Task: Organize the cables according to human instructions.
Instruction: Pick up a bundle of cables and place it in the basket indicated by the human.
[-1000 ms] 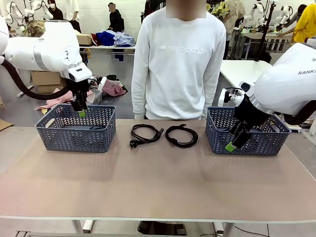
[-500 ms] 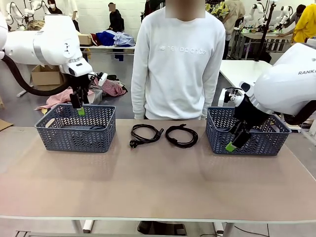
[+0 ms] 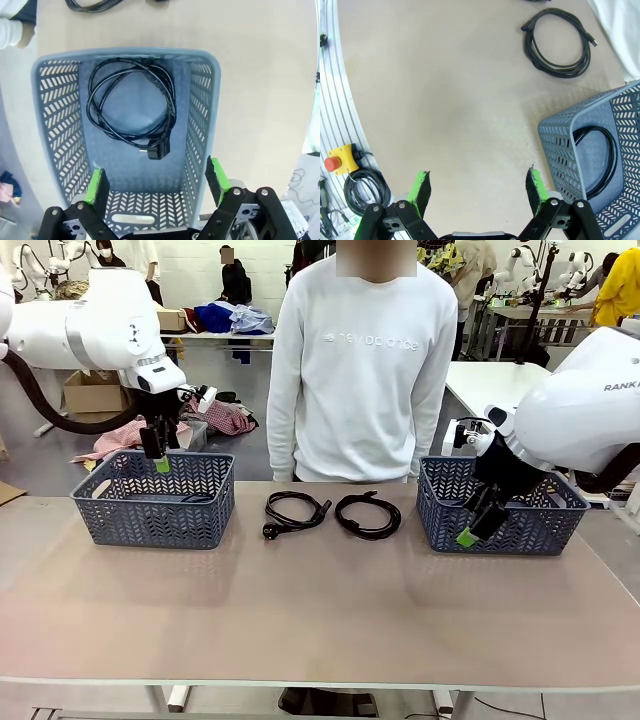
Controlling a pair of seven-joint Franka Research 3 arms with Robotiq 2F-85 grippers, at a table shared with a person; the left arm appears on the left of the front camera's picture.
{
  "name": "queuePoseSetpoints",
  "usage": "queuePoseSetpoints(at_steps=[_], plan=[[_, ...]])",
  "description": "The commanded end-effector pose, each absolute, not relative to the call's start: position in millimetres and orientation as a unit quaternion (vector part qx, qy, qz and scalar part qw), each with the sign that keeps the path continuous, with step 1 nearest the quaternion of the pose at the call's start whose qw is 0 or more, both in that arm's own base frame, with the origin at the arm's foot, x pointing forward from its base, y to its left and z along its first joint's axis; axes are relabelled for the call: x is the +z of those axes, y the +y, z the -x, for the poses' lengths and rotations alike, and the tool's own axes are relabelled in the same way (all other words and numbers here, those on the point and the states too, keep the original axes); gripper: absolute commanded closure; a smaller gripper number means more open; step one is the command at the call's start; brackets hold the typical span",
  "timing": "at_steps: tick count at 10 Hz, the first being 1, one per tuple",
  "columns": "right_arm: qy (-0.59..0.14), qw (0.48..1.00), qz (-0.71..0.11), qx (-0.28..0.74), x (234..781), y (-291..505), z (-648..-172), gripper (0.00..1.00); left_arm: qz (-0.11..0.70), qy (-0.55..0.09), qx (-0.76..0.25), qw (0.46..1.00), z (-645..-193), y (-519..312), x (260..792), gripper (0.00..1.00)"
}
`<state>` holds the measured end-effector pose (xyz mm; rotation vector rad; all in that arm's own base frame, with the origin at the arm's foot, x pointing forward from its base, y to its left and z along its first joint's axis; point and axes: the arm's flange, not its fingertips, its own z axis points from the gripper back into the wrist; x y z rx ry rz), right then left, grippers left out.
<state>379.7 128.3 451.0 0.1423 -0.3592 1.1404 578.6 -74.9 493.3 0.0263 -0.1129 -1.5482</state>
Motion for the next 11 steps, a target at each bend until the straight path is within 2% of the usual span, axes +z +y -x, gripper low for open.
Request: queuePoseSetpoints(at_steps=[1, 3, 5, 6, 11], plan=[[-0.169, 0.827, -0.064, 0.533, 450.4, 129.1, -379.1, 0.00, 0.002, -0.062, -0.694, 0.717, -571.4, -75.2, 500.7, 0.00], [-0.169, 0.827, -0.064, 0.533, 450.4, 129.1, -379.1, 0.00, -0.012, -0.051, -0.699, 0.714, -578.6, -74.9, 493.3, 0.00], [-0.169, 0.827, -0.064, 0.533, 450.4, 129.1, -379.1, 0.00, 0.001, -0.072, -0.682, 0.728, -575.8, -85.5, 496.8, 0.00], [-0.169, 0.827, -0.064, 0.533, 450.4, 129.1, -379.1, 0.00, 0.016, -0.097, -0.670, 0.736, -564.4, -97.6, 496.0, 0.00], [-0.169, 0.827, -0.064, 0.533, 450.4, 129.1, -379.1, 0.00, 0.083, -0.147, -0.660, 0.732, -485.8, -130.8, 474.8, 0.00]])
